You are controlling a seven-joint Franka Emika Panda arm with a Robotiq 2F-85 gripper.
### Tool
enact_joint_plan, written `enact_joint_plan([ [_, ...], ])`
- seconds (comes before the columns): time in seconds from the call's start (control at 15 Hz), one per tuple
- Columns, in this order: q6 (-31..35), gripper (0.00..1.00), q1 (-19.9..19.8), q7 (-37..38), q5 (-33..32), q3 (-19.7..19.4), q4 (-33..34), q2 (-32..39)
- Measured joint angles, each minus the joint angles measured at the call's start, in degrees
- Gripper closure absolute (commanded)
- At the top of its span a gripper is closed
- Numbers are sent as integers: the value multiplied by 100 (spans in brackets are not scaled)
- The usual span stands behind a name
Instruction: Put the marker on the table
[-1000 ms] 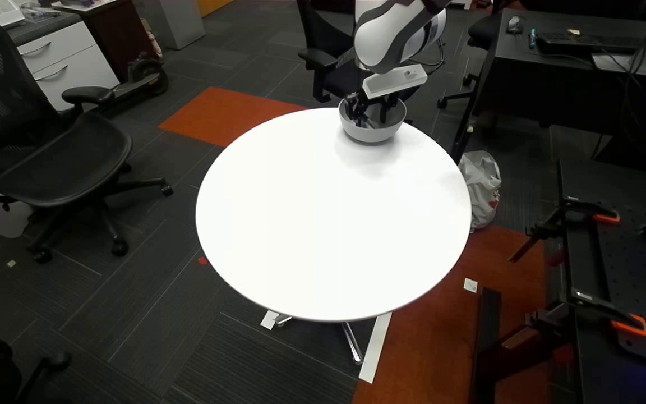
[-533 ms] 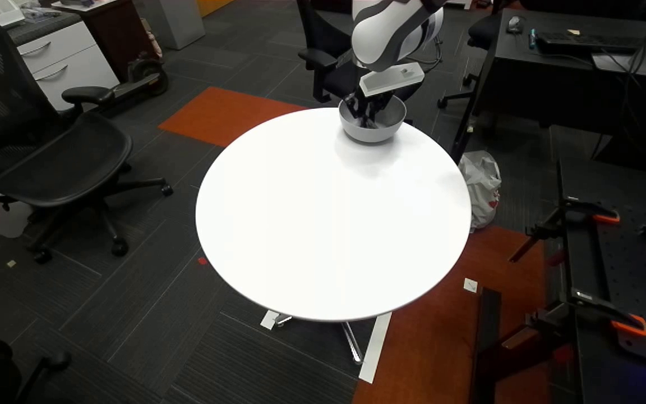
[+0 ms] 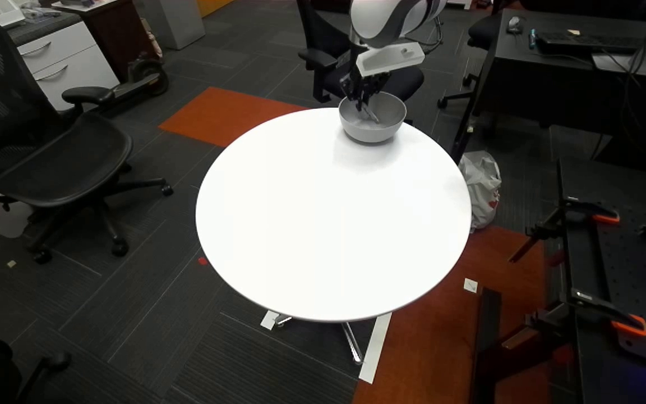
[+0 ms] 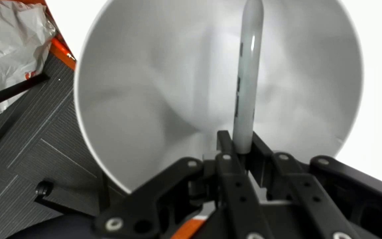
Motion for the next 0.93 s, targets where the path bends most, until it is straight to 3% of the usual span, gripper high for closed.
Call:
enact_joint_plan([
  [0.47,-18,96,277,0,-16,10,-1176,-1975],
  [0.93,23,96,703,39,-15,499,-3416,-3464],
])
